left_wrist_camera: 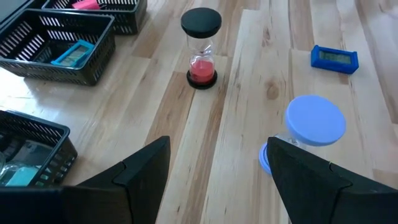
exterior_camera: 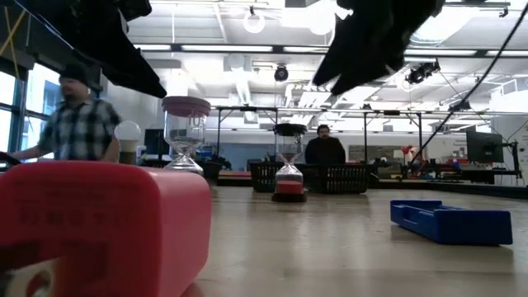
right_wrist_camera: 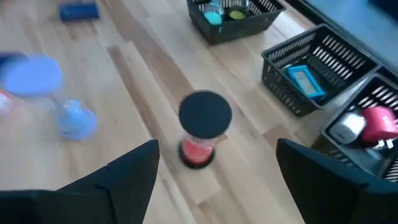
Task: Pick & Place Office items
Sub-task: Put the red and black hourglass into the left black bin
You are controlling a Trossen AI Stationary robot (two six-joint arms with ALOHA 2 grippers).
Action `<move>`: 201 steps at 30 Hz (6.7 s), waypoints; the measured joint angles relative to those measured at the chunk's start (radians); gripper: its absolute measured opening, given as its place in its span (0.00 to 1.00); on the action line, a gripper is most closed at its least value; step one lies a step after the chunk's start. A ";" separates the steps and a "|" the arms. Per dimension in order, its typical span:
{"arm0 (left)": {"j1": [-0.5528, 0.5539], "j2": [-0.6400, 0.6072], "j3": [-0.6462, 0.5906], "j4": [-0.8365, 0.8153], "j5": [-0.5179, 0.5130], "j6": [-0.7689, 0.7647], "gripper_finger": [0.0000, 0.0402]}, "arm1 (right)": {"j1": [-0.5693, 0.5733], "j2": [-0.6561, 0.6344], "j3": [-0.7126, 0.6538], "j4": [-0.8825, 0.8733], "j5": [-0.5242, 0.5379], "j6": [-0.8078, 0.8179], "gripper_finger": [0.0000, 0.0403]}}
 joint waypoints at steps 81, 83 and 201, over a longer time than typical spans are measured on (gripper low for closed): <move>-0.002 0.000 0.000 0.384 0.024 -0.011 0.65 | -0.017 0.073 0.000 0.780 -0.095 -0.643 0.38; -0.001 0.000 0.000 0.455 0.029 -0.008 0.65 | 0.015 0.045 0.001 0.856 -0.108 -0.696 0.38; 0.307 0.479 0.056 1.722 1.142 -0.172 0.53 | 0.195 -0.015 0.009 1.052 -0.011 -1.150 0.90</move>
